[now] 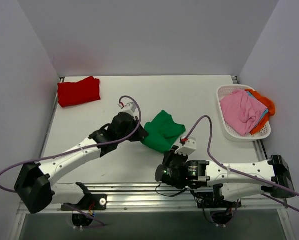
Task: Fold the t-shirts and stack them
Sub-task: Fold the tshirt
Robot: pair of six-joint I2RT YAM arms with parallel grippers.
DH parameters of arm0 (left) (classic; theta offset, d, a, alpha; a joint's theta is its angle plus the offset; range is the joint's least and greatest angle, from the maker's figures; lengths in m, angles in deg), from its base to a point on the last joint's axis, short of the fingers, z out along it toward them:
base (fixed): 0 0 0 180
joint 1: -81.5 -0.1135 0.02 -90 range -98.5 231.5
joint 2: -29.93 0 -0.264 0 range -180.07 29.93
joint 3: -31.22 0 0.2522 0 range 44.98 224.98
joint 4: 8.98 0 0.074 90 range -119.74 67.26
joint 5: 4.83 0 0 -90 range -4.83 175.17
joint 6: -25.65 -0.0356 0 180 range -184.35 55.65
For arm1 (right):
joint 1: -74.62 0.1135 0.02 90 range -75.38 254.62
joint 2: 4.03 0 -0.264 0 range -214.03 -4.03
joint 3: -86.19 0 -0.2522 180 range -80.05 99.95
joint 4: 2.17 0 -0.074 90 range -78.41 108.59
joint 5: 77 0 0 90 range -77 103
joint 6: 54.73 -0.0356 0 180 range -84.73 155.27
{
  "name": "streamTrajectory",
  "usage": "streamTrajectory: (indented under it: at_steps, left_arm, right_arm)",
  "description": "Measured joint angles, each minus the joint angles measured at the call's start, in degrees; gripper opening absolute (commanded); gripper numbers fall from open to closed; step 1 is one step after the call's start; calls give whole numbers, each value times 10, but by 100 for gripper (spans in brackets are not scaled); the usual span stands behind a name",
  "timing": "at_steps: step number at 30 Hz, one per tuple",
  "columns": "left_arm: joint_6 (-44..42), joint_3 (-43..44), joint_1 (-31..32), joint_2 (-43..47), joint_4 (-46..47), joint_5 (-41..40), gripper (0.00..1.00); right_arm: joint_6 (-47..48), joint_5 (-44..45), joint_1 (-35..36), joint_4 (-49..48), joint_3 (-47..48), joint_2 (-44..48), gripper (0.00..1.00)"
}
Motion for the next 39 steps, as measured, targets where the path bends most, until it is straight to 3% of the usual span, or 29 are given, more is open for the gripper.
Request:
streamTrajectory:
  at_steps: [12,30,39]
  left_arm:
    - [-19,124,-19,-191,21,121,8]
    - [-22,176,-24,-196,1,155,8]
    - [-24,209,-31,-220,-10,155,7]
  right_arm:
    - [-45,46,-1,105,36,0,0]
    - [-41,68,-24,136,40,39,0]
    - [78,45,-136,37,19,42,0]
